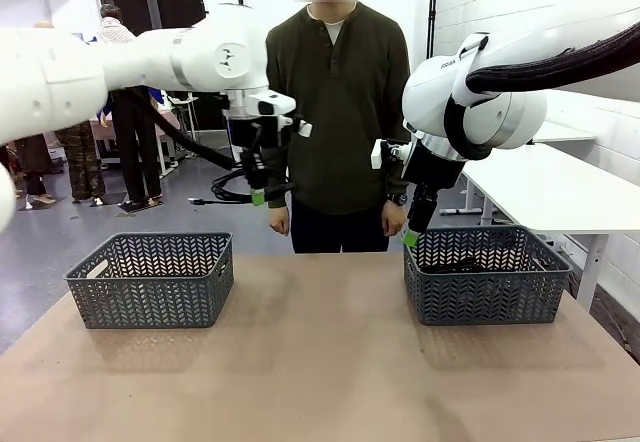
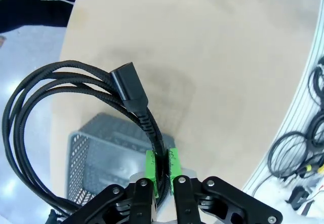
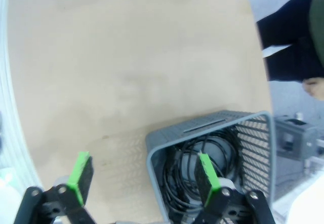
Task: Organize the cables according to human instructions.
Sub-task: Pick up a bundle of cables and place it in the basket indicated by the human.
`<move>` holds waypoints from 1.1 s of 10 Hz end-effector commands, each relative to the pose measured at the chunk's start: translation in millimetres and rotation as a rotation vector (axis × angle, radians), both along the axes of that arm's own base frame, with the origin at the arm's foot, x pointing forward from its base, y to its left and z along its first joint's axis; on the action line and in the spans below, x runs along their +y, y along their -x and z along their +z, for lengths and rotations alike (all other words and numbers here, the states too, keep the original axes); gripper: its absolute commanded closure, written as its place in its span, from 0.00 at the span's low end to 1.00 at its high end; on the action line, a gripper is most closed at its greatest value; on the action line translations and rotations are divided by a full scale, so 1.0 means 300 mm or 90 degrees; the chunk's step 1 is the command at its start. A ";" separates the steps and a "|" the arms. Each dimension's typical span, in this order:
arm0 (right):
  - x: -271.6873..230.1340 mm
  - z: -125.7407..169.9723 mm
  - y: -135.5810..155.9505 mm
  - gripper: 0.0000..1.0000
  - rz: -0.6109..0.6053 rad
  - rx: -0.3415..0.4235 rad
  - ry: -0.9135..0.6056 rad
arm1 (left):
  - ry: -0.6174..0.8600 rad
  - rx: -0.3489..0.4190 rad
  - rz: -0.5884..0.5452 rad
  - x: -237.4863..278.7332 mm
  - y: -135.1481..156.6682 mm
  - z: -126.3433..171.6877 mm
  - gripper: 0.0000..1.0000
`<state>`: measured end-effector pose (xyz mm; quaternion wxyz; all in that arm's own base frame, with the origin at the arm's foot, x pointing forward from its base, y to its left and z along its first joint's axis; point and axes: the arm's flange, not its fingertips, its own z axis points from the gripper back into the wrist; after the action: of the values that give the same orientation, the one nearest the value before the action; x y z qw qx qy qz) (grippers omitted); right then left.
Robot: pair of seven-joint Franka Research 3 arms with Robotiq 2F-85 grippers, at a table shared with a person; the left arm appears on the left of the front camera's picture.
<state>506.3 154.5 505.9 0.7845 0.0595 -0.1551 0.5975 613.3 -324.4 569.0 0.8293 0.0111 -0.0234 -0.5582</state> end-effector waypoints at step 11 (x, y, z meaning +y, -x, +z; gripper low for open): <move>0.002 -0.002 -0.001 0.00 -0.005 -0.001 0.001 | 0.018 0.034 -0.075 0.435 0.164 -0.147 1.00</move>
<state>506.4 154.3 506.0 0.7845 0.0595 -0.1552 0.5974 564.3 -192.5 519.4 0.7970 -0.0217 -0.0071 -0.6036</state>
